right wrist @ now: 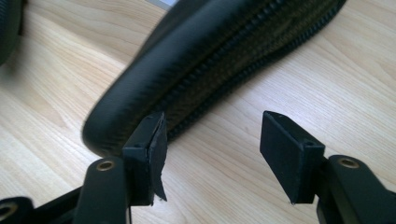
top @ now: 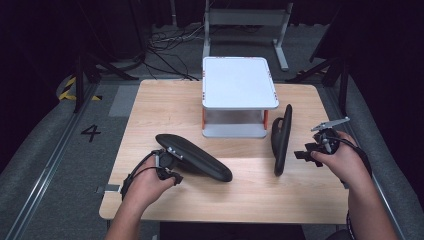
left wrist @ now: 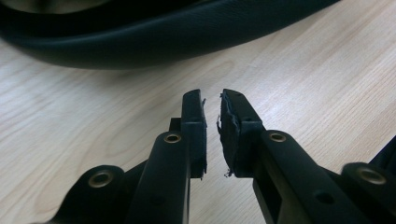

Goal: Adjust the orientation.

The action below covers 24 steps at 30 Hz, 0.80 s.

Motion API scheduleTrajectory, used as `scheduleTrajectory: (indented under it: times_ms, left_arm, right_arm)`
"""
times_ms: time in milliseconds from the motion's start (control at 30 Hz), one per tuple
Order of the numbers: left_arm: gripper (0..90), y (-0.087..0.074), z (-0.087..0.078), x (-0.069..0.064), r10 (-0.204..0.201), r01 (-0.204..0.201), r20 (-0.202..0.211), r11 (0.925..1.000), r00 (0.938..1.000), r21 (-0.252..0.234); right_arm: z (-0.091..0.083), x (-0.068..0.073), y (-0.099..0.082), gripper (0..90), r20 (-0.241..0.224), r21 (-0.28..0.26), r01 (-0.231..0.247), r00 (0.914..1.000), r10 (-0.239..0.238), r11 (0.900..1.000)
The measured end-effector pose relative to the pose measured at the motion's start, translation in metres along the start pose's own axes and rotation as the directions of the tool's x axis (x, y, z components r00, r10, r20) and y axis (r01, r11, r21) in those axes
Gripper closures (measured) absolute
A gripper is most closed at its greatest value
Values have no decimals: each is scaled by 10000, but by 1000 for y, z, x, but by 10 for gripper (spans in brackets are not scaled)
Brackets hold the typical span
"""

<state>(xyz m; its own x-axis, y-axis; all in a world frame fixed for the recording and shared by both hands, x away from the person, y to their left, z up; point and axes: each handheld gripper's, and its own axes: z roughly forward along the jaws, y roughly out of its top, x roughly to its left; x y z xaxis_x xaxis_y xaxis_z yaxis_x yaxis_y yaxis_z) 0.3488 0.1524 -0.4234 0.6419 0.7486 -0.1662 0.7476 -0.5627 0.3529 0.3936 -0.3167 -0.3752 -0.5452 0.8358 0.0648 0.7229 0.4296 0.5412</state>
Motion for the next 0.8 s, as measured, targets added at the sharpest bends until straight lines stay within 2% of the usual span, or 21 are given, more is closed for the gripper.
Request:
scheduleTrajectory:
  times_ms: [67, 200, 333, 367, 467, 500, 633, 667, 733, 800]
  left_arm:
    - [788, 2, 6, -2, 57, -58, 96, 9999, 9999, 106]
    - [758, 5, 17, -4, -8, 5, 182, 9999, 9998, 161]
    - [674, 7, 23, -7, 61, -61, 151, 10000, 9999, -48]
    - [619, 8, 26, -8, -10, 19, 253, 9993, 9997, -369]
    - [595, 9, 25, -8, -1, 14, 255, 9988, 9997, -499]
    - [596, 10, 22, -8, 9, -4, 76, 9977, 10000, -676]
    - [600, 12, 15, -7, 71, -80, -81, 9929, 9999, -1184]
    - [598, 12, 15, -7, 71, -80, -81, 9929, 9999, -1184]
    - [596, 14, 10, -6, 71, -114, -269, 9867, 9996, -1620]
    - [587, 17, 7, -6, 153, -250, -466, 9763, 9988, -2152]
  right_arm:
    - [-1, 5, 2, 422, -58, -96, 116, 9999, -116, 9999]
    - [-5, 18, 7, 423, -491, -461, 363, 9981, -385, 9983]
    - [-5, 29, 10, 420, -661, -563, 688, 9952, -725, 9960]
    - [-5, 32, 10, 420, -678, -536, 734, 9947, -770, 9959]
    - [-3, 36, 11, 418, -745, -497, 862, 9932, -898, 9950]
    - [-2, 38, 11, 419, -731, -487, 924, 9927, -958, 9945]
    - [0, 46, 13, 418, -848, -513, 1091, 9899, -1132, 9927]
    - [0, 46, 13, 418, -848, -513, 1091, 9899, -1132, 9927]
    - [2, 50, 13, 415, -985, -503, 1138, 9881, -1183, 9922]
    - [4, 51, 13, 415, -992, -439, 1165, 9878, -1204, 9922]
